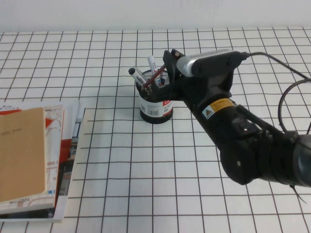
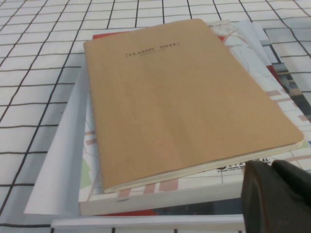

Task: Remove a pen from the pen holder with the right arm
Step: 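Take a marker out of the pen holder and lay it on the table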

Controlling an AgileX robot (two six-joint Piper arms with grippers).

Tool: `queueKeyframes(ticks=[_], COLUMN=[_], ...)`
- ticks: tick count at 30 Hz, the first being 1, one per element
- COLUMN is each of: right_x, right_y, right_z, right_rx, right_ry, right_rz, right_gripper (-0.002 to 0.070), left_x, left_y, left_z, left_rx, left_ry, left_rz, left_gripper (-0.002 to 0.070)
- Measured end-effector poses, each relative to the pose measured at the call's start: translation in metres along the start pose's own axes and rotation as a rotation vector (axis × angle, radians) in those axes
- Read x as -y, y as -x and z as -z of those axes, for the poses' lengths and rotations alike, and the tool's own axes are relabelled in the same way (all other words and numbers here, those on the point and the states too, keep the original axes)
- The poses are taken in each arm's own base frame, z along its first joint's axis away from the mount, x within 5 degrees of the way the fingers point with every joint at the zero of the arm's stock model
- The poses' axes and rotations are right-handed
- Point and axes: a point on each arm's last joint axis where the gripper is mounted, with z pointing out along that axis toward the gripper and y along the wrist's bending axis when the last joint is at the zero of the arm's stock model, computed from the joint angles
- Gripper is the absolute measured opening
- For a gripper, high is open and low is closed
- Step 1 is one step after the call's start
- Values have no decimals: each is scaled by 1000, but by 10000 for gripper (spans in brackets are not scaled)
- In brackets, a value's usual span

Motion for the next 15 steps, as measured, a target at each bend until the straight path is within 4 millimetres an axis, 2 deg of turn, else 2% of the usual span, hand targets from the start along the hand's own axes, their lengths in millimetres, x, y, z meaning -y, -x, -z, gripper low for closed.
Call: queueKeyframes(ticks=[5,9,15], right_x=[-6,-13,-34], right_y=[39,74,124], right_z=[12,30,48], right_rx=[-12,-85,-380], right_ry=[32,80,222], right_rz=[53,60,53], right_gripper=[31,31,31], left_x=[0,0,0], left_y=[0,0,0], left_z=[0,0,0], left_rx=[0,0,0], left_ry=[0,0,0], left_rz=[0,0,0], left_gripper=[-4,-4,-4])
